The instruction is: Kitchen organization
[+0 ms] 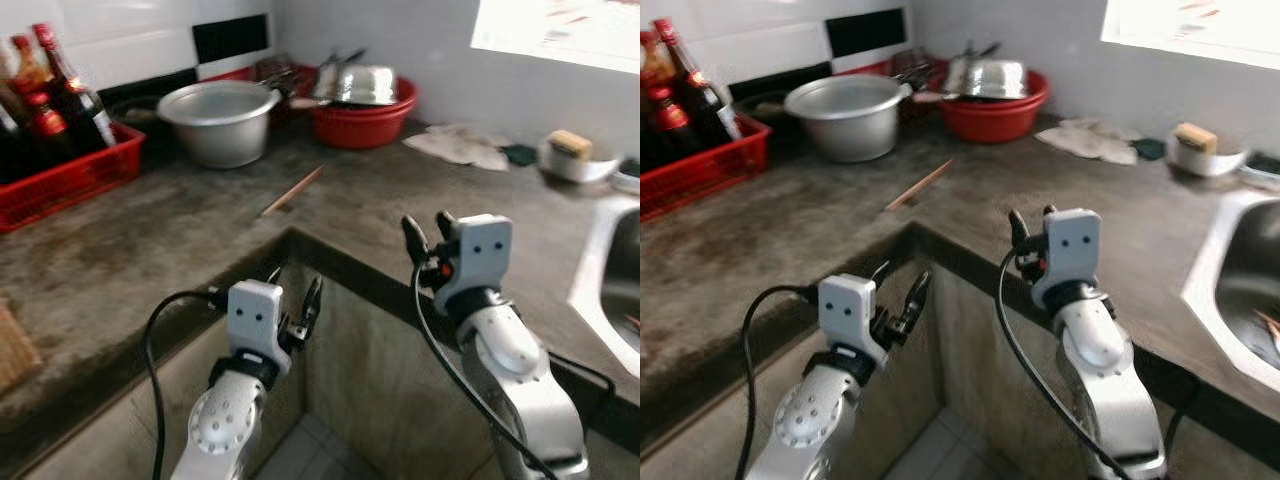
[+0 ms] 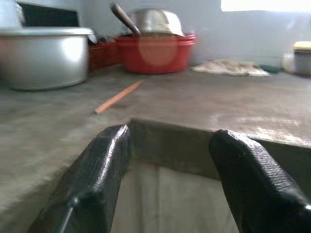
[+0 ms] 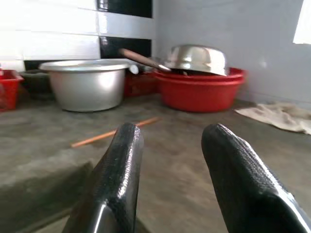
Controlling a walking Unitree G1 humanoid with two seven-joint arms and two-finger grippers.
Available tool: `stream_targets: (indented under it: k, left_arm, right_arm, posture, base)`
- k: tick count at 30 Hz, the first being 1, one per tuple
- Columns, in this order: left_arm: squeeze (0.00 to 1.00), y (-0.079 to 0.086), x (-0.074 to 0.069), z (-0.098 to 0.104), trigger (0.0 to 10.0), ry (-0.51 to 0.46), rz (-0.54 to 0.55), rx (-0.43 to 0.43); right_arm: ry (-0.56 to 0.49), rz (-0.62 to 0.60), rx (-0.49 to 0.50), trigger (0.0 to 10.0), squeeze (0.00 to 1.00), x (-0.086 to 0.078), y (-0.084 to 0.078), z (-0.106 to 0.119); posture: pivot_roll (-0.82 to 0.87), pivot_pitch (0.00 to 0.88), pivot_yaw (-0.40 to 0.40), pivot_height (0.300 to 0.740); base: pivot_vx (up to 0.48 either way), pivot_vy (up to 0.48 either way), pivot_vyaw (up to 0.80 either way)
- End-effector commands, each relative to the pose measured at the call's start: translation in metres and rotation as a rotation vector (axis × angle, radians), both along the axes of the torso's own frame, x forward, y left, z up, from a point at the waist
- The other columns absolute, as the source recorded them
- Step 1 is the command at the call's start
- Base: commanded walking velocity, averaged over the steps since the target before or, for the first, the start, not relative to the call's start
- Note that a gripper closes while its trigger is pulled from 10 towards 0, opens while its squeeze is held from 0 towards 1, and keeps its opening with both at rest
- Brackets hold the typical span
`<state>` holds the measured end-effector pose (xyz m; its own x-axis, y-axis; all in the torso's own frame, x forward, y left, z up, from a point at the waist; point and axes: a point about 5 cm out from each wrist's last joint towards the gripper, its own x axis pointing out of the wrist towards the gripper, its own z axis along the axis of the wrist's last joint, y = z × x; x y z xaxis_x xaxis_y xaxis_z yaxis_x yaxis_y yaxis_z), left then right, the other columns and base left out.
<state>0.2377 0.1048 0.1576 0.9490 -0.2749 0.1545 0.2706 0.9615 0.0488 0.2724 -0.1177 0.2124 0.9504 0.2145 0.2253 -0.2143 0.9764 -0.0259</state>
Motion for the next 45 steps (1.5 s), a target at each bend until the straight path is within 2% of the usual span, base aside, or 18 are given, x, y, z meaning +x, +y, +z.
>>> stream_targets:
  k: [1,13,32,45]
  left_arm:
    - [0.0,-0.0052,-0.0002,0.0016,10.0,-0.003,-0.016,-0.003]
    - [0.0,-0.0043,0.0026,0.0017,10.0,0.006,-0.016,-0.011]
    - [0.0,-0.0102,0.0075,0.0079,10.0,-0.037,-0.042,0.029]
    - [0.0,-0.0108,0.0083,0.0052,10.0,-0.042,-0.059,0.062]
  right_arm:
    - [0.005,-0.022,-0.002,10.0,0.0,0.0016,-0.0057,0.0003]
    - [0.009,-0.026,0.005,10.0,0.0,0.0036,-0.0051,0.0003]
    - [0.01,-0.027,0.006,10.0,0.0,0.0041,-0.004,0.0002]
    - [0.006,-0.034,0.008,10.0,0.0,0.0053,-0.0059,0.0016]
  posture:
    - [0.1,0.022,-0.024,0.74]
    - [0.1,0.026,-0.02,0.74]
    - [0.09,0.016,-0.018,0.74]
    - [0.09,0.007,-0.014,0.74]
  base:
    - [0.0,0.0,0.0]
    - [0.0,0.412,0.0]
    - [0.0,0.0,0.0]
    - [0.392,0.0,0.0]
